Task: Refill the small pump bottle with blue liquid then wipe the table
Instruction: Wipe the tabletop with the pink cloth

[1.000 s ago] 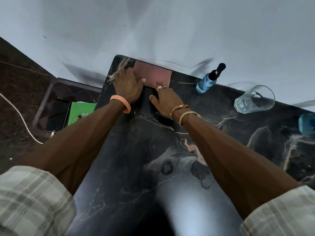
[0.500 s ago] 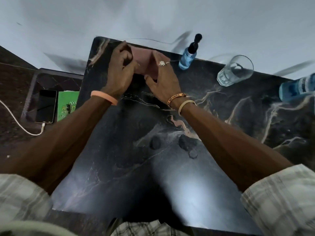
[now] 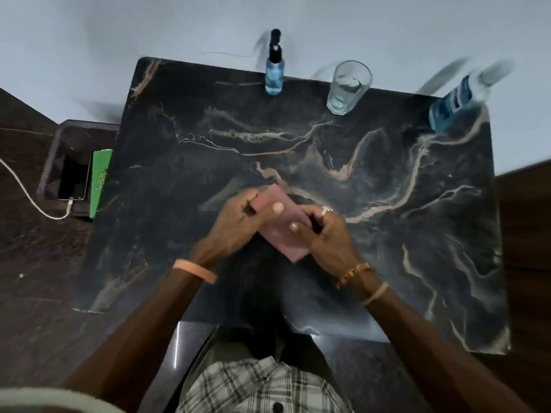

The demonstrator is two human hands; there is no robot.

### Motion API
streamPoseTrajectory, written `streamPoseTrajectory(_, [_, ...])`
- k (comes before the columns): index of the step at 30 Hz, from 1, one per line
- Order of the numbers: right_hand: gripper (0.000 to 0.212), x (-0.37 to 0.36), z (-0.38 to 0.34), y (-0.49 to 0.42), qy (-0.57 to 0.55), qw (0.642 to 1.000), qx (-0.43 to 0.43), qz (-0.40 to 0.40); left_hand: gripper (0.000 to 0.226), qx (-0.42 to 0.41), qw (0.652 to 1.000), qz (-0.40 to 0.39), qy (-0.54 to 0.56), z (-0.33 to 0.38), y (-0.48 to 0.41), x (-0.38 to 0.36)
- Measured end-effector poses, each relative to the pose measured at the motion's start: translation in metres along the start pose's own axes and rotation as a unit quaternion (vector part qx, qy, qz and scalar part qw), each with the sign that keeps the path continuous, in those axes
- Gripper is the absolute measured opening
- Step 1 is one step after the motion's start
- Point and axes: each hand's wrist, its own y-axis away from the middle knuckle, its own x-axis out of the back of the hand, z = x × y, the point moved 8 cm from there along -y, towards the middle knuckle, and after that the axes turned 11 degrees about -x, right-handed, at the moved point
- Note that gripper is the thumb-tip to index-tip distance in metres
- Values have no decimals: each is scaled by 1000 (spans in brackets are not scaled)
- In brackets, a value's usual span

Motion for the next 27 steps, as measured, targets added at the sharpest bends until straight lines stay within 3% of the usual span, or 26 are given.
streamPoseTrajectory(2, [30,25,34,40,-65,997,-31,7,35,20,999,-19,23,-2,30,-36])
streamPoseTrajectory(5, [46,44,77,93,-114,988,-98,-36,9,78,993,-19,86,-7,66,-86])
streamPoseTrajectory(8, [32,65,105,132,-94,988,-120,-31,18,166,972,-58,159,-8,92,-138])
streamPoseTrajectory(11, [21,89,121,160,-160,977,-139,10,31,229,953,-108,168,2,108,-178])
streamPoseTrajectory(15, [34,109,133,176,-211,956,-202,8,25,168,978,-70,101,21,99,-193])
streamPoseTrajectory(18, [16,113,126,179,-123,973,-190,-36,20,125,986,-64,85,35,99,-199])
streamPoseTrajectory(22, [14,131,117,185,-55,984,-161,61,21,95,988,-113,36,35,110,-202])
streamPoseTrajectory(27, [16,121,128,185,33,984,-162,64,18,53,994,-88,-25,26,120,-198])
